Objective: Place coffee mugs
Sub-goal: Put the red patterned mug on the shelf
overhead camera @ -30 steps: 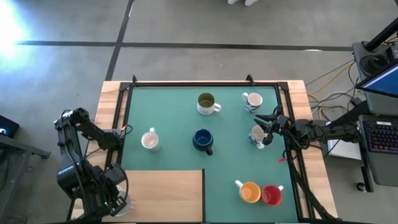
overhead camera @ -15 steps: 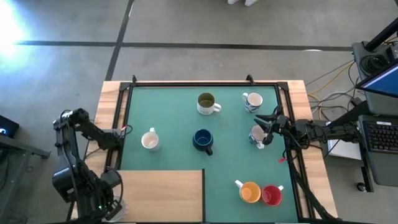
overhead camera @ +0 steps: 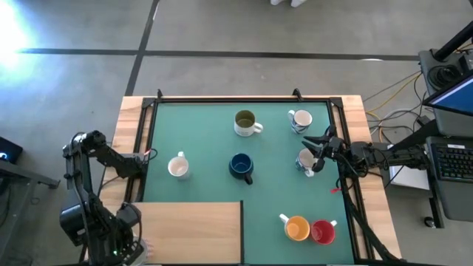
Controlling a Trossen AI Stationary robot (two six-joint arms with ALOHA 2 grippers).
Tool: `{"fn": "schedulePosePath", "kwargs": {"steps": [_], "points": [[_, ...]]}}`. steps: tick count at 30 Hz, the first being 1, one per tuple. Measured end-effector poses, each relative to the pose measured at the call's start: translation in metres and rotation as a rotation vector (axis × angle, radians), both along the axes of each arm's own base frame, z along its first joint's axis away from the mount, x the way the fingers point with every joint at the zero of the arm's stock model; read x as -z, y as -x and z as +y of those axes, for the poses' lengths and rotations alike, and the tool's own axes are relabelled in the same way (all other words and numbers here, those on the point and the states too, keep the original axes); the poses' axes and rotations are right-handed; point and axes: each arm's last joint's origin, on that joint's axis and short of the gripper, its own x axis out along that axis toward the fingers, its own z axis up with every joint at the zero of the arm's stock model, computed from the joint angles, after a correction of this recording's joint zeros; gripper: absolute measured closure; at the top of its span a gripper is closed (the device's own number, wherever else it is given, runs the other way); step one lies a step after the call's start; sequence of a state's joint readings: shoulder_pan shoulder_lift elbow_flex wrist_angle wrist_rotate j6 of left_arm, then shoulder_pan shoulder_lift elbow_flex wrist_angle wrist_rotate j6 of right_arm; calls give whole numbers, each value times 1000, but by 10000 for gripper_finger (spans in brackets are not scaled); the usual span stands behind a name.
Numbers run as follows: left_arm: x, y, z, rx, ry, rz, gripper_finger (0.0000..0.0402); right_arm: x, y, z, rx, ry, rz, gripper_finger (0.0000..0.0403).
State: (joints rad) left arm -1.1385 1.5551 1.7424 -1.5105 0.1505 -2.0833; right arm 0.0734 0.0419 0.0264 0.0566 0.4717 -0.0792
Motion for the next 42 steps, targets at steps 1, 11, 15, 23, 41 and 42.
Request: {"fn": "schedulePosePath", "kwargs": {"steps": [1,11,15,23,41,42], "points": [[0,0,0,-6,0,2,391,0,0,0,0,0,0,321],[0,1,1,-69,-12,24,390,0,0,0,0,0,0,321],[0,2,1,-64,-13,51,390,0,0,0,0,0,0,321],[-8,6,4,-87,-13,88,390,0,0,0,0,0,0,321],[-2,3,-3,-87,-36,71,369,0,0,0,0,0,0,321],[-2,3,-3,-94,-36,73,364,0,0,0,0,0,0,321]]}}
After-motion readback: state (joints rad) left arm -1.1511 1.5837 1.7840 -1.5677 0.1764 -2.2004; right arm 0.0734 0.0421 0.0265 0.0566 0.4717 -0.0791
